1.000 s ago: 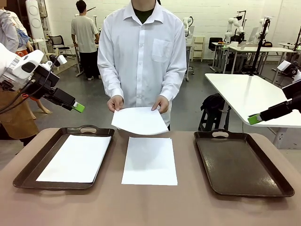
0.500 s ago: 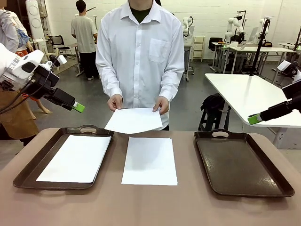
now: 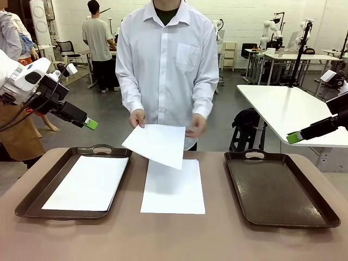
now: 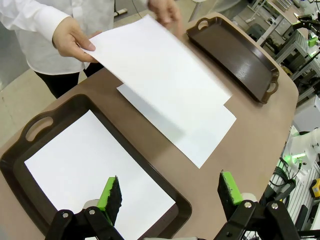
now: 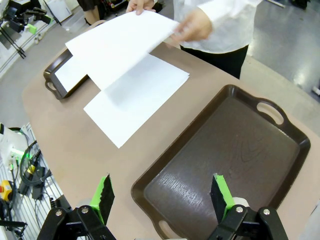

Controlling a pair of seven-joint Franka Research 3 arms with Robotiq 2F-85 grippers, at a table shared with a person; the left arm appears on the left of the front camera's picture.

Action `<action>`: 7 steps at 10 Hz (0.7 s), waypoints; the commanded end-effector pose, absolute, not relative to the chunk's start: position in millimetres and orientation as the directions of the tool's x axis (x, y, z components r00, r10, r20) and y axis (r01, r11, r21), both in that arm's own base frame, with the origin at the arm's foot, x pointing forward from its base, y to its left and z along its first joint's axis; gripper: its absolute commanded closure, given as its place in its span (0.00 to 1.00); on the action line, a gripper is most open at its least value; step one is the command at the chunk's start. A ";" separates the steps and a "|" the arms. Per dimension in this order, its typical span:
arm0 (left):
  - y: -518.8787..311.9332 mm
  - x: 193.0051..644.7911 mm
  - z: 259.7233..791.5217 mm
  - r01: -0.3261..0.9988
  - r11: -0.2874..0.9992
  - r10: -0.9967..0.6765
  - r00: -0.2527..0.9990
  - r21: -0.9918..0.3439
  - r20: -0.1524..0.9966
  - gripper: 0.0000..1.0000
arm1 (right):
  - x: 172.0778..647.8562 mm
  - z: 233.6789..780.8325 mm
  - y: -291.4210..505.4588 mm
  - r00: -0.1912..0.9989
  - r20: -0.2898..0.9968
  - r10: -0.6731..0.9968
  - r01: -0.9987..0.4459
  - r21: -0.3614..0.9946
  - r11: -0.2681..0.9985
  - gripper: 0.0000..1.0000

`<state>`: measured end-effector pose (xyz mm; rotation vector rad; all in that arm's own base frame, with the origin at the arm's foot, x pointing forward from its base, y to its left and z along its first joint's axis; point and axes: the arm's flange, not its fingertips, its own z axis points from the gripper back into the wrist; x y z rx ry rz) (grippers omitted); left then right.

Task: Sort the A4 documents.
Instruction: Receive the A4 Paper.

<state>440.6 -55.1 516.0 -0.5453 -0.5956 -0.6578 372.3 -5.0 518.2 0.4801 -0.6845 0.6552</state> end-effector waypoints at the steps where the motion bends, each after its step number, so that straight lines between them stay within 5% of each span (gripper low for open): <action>1: -54.7 440.8 515.2 0.692 0.669 -0.397 0.641 -0.272 0.657 0.00 | 374.6 516.2 -4.7 0.584 0.716 0.383 -0.698 0.203 0.686 0.00; 7: -54.7 440.8 515.2 0.692 0.669 -0.397 0.641 -0.272 0.657 0.00 | 374.6 516.2 -4.7 0.584 0.716 0.383 -0.698 0.203 0.686 0.00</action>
